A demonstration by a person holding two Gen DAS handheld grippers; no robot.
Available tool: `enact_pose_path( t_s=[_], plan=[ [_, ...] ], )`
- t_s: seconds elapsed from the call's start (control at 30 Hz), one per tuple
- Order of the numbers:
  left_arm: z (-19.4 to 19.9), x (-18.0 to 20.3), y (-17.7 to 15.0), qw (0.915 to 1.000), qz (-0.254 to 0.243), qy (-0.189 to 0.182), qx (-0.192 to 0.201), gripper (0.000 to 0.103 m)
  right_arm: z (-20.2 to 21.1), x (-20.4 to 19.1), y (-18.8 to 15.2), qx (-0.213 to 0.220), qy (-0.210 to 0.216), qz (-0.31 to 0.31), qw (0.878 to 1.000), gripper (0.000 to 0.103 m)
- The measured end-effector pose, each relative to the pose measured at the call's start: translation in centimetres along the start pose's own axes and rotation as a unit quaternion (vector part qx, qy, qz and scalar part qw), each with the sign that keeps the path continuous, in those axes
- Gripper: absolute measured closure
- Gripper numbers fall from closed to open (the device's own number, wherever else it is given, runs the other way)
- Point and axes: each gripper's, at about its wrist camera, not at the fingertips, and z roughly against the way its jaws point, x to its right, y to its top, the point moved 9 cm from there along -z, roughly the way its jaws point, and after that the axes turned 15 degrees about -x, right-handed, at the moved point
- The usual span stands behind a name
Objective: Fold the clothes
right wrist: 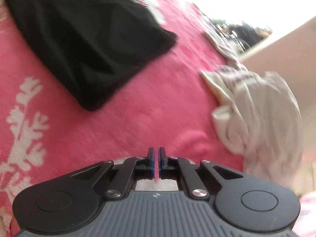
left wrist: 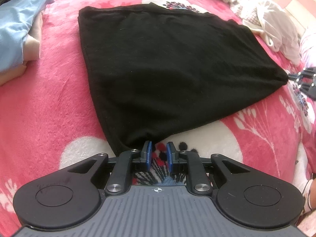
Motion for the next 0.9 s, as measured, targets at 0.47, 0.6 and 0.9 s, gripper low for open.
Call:
enact_pose_path(
  t_s=[0.47,0.6,0.9],
  plan=[
    [1.4,-0.3,-1.2,0.9995,-0.018,0.012,-0.022,0.087,-0.2,-1.3,0.9,0.015,0.137,-0.052,0.989,0.1],
    [2.4,0.2,0.4,0.9995,-0.03,0.002,-0.002,0.086,2.3,1.0,2.3,0.045,0.163,-0.11,0.979,0.1],
    [-1.5,3.5,3.1,0.9935,-0.114,0.011,-0.002,0.086,-0.4,-3.9,8.9,0.077,0.261,-0.061,0.96,0.103]
  ],
)
